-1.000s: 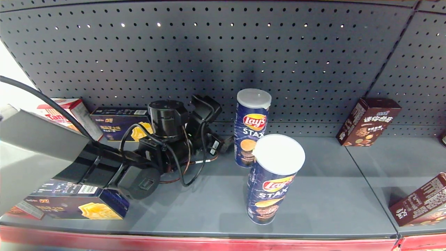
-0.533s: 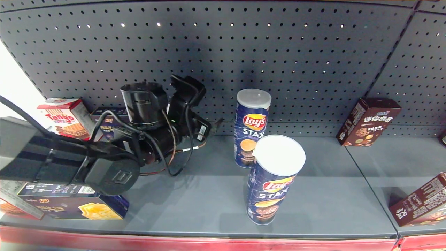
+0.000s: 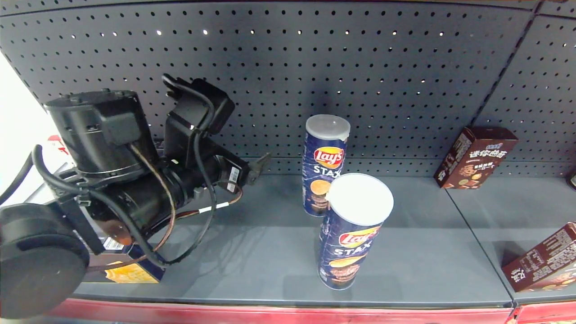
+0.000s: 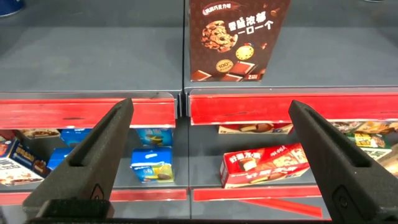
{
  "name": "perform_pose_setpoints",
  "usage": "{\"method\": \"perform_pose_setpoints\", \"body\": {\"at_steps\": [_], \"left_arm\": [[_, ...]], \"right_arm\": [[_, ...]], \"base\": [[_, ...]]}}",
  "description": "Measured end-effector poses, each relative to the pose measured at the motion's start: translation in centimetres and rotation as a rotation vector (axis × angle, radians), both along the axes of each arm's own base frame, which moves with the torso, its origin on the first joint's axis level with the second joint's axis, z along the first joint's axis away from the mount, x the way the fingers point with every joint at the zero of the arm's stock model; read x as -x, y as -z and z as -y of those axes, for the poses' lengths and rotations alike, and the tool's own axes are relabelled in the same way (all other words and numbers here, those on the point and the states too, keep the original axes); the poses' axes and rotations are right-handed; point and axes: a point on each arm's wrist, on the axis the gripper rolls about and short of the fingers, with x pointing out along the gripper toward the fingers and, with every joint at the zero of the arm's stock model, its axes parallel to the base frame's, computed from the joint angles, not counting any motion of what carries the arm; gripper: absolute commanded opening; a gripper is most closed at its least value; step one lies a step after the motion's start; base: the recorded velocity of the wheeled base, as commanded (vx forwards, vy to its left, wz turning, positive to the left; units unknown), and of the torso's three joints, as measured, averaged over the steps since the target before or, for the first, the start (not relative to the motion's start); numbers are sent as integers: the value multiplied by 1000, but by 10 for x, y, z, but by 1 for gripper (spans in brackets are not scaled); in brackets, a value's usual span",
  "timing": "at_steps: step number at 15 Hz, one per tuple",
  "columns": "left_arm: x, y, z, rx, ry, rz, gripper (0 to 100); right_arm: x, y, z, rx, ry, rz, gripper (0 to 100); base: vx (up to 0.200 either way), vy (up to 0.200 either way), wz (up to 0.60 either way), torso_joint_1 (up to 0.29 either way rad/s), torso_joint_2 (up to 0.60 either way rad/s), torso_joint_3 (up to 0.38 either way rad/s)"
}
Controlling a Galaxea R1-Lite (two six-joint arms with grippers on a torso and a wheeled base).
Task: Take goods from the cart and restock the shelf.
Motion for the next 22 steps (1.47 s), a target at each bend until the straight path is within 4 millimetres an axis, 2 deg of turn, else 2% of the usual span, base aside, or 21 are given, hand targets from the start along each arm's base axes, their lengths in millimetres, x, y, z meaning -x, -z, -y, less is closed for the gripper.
{"method": "perform_pose_setpoints", "body": {"at_steps": [5, 6, 8, 10, 11, 13, 16, 19, 22], "left_arm": [[16, 0, -12, 56, -27, -1, 100], [17, -1, -13, 65, -27, -3, 100], [17, -4, -14, 95, -27, 19, 100], [18, -4, -14, 97, -24, 23, 100], [18, -3, -14, 96, -23, 21, 100], [20, 2, -14, 91, -20, 12, 100], [23, 10, -17, 81, -22, -1, 100], [25, 13, -19, 75, -26, -10, 100], [27, 14, -21, 74, -31, -11, 100]], "right_arm": [[1, -5, 0, 19, 10, 11, 100], [4, -16, 0, 11, 8, 34, 100], [6, -49, 0, -18, -14, 72, 100], [-7, -95, 0, -32, -79, 69, 100], [-17, -114, -1, -28, -111, 69, 100], [-51, -154, -4, -4, -195, 64, 100], [-111, -186, -20, 35, -331, 35, 100], [-166, -193, -52, 106, -472, -47, 100], [-203, -179, -90, 174, -602, -149, 100]], "base": [[0, 0, 0, 0, 0, 0], [0, 0, 0, 0, 0, 0], [0, 0, 0, 0, 0, 0], [0, 0, 0, 0, 0, 0], [0, 0, 0, 0, 0, 0], [0, 0, 0, 0, 0, 0], [0, 0, 0, 0, 0, 0], [0, 0, 0, 0, 0, 0], [0, 0, 0, 0, 0, 0]]}}
